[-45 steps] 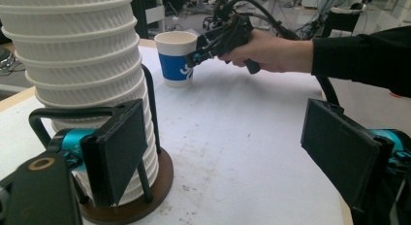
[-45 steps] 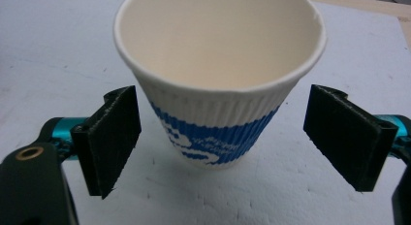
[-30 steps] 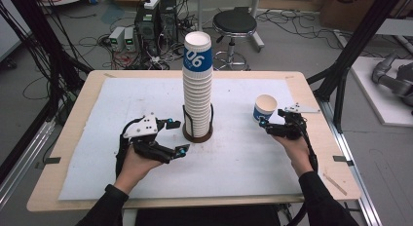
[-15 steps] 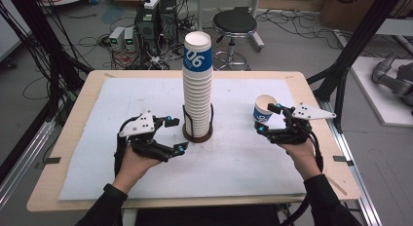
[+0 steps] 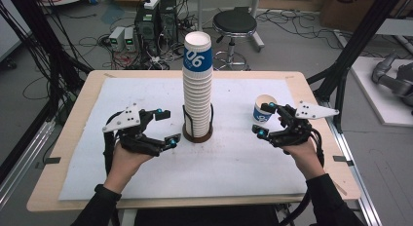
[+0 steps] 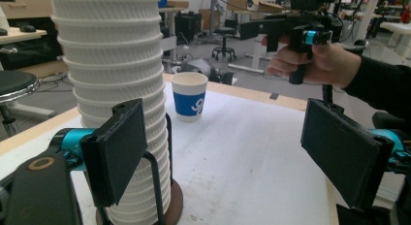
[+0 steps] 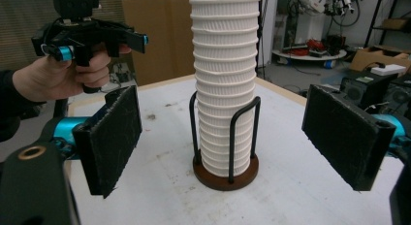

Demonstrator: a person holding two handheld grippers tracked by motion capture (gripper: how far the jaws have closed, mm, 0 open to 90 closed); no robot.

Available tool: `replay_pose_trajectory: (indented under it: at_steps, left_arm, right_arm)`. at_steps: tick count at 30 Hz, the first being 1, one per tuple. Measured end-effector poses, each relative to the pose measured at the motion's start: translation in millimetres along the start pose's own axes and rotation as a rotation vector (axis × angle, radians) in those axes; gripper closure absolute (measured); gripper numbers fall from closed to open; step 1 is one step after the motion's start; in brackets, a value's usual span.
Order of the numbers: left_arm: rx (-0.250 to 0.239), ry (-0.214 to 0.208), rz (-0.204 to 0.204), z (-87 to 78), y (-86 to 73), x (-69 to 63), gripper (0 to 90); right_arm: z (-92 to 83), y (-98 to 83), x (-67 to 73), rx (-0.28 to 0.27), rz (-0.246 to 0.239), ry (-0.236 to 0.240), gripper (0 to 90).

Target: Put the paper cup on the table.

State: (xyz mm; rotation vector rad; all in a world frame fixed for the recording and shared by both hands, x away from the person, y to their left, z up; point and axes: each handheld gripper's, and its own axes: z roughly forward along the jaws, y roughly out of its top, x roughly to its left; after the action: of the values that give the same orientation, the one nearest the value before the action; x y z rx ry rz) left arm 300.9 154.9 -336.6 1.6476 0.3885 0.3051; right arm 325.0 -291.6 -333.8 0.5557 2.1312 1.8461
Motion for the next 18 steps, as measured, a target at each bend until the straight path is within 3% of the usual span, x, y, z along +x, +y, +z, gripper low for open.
replay_pose_trajectory:
  at_steps: [18]
  left_arm:
    - [-0.041,0.020,-0.003,-11.8,6.7,3.1,16.6]
  right_arm:
    - [-5.5,5.2,-0.9,-0.023,-0.003,-0.016,14.5]
